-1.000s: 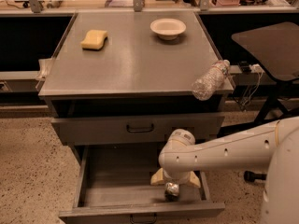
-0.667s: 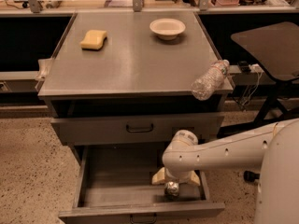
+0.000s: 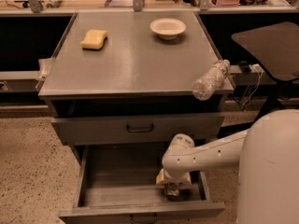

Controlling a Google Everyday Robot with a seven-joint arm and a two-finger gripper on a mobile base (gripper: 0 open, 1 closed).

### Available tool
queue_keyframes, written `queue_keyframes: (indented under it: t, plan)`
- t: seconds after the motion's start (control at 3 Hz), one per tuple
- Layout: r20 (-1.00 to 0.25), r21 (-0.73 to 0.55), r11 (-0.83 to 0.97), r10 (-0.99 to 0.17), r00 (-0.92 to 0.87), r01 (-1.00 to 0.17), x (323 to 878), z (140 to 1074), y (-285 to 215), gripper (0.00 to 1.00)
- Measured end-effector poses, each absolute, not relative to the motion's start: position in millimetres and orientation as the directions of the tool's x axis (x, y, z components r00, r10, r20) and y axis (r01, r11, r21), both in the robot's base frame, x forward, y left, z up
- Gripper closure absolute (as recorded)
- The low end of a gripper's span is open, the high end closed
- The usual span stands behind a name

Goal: Pick 7up can from middle drawer and place on counter

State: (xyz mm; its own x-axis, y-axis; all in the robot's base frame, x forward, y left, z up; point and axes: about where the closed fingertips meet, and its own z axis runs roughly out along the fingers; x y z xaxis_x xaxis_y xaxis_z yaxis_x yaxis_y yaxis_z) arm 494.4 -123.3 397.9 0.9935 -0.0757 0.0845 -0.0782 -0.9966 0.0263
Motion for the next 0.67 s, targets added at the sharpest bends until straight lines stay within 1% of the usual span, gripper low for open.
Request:
queue_keyframes:
  t: [0.33,0.67]
  plan:
    - [0.099,0.001,-0.995,-0.094,0.991,-0.095,504.4,386.0,-123.7,0.23]
    - [0.097,-0.03,-0.993,-0.114,0.989,-0.112,506.2,375.3,-121.4,0.24]
